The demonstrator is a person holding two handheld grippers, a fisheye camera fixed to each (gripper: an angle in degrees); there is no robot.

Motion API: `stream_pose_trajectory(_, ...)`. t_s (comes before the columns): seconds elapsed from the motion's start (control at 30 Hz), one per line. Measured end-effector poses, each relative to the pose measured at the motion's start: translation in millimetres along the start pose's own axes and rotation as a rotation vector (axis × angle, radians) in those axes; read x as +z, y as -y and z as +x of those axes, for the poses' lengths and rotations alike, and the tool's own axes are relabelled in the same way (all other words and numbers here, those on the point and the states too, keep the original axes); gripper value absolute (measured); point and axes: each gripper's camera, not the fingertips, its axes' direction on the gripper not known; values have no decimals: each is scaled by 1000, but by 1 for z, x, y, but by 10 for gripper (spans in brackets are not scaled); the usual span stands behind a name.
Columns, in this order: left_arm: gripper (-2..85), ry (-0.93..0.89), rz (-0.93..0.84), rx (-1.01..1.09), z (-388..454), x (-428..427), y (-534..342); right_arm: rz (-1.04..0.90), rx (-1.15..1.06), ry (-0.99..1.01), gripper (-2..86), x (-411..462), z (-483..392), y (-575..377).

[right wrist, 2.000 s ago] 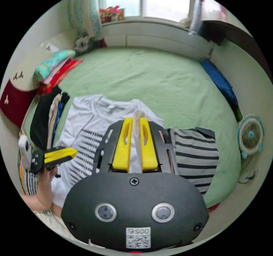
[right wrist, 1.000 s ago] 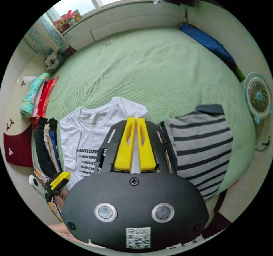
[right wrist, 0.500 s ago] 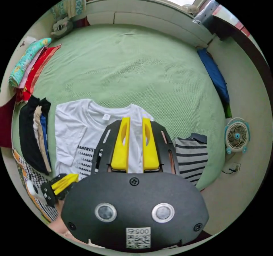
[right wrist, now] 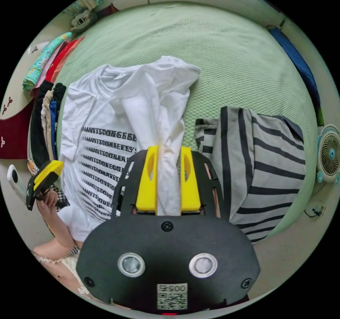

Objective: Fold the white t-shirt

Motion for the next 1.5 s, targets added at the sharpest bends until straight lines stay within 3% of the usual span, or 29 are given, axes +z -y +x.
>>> stream_pose_trajectory(0.23, -6, 0, -13, 5, -3, 6, 5, 60, 32, -62, 0, -45, 6, -6)
stream_pose_trajectory(0.43, -6, -24, -13, -8, -8, 8, 7, -3, 185, -218, -3, -50, 54, -20)
stream_pose_trajectory(0.5, -6, -24, -10, -8, -8, 8, 7, 58, 198, -175, 10, -58, 56, -25)
stream_pose_trajectory(0.63, -6, -26, -15, -8, -10, 10, 8, 175, 48, -68, 63, -74, 18, -19)
stream_pose_trajectory(0.77, -6, -22, -20, -7, -11, 12, 9, 137, -96, 1, 97, -61, -39, 6)
stream_pose_trajectory(0.9, -5, -22, -19, -9, -14, 10, 10, 80, -68, 13, 95, -35, -62, 32)
stream_pose_trajectory(1.07, -5, -27, -10, -21, -22, 6, 10, 36, 44, -48, 2, -23, -67, 62)
stream_pose_trajectory(1.17, -6, -34, -2, -33, -28, 3, 10, 136, 50, -60, 6, -60, -77, 72)
stream_pose_trajectory(1.33, -6, -32, -6, -41, -34, 0, 10, 121, 44, -100, 50, -83, -88, 87)
stream_pose_trajectory(1.5, -6, -30, -2, -40, -38, -7, 7, 159, -118, -50, 78, -78, -105, 49)
